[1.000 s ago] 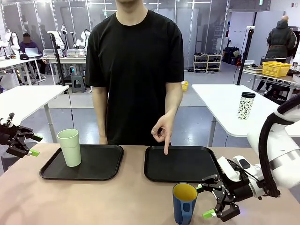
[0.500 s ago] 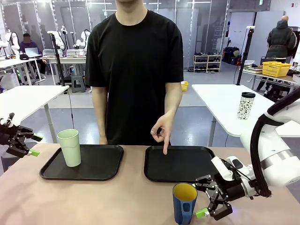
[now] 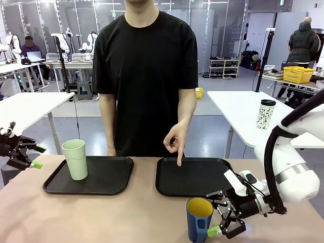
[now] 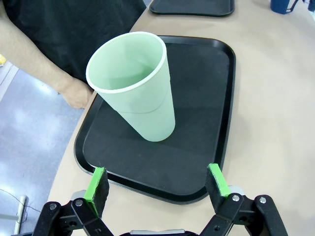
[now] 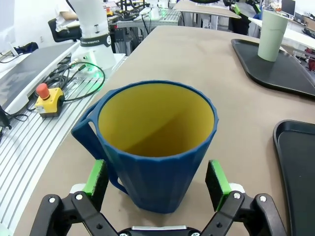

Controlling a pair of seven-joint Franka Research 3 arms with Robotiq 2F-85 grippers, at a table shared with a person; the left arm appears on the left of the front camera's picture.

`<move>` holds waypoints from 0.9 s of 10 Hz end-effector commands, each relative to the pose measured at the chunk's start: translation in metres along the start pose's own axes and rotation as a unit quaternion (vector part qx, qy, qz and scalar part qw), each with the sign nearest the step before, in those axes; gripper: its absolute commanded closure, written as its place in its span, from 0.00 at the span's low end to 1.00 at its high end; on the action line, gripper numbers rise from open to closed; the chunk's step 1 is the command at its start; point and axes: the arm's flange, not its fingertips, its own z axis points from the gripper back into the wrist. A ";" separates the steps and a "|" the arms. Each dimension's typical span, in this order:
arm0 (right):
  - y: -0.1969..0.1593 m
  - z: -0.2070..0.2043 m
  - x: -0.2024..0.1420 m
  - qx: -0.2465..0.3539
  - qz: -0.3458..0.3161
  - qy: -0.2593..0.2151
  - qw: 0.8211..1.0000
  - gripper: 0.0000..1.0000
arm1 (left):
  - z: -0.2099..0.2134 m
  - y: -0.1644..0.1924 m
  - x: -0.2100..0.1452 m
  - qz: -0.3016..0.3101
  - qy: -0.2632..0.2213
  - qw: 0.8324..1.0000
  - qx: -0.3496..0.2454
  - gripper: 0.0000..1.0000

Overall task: Sort and store the cups by type.
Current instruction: Pick up the Handle plastic cup and place it into the empty Flat Tray.

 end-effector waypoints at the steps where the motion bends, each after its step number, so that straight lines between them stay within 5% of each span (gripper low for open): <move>1: -0.004 -0.009 -0.005 0.005 0.012 -0.022 1.000 0.00 | 0.001 0.004 -0.002 -0.010 -0.010 1.000 -0.003 0.00; 9: -0.006 -0.032 -0.015 0.019 0.021 -0.044 0.999 0.00 | 0.001 0.004 -0.002 -0.010 -0.010 1.000 -0.003 0.00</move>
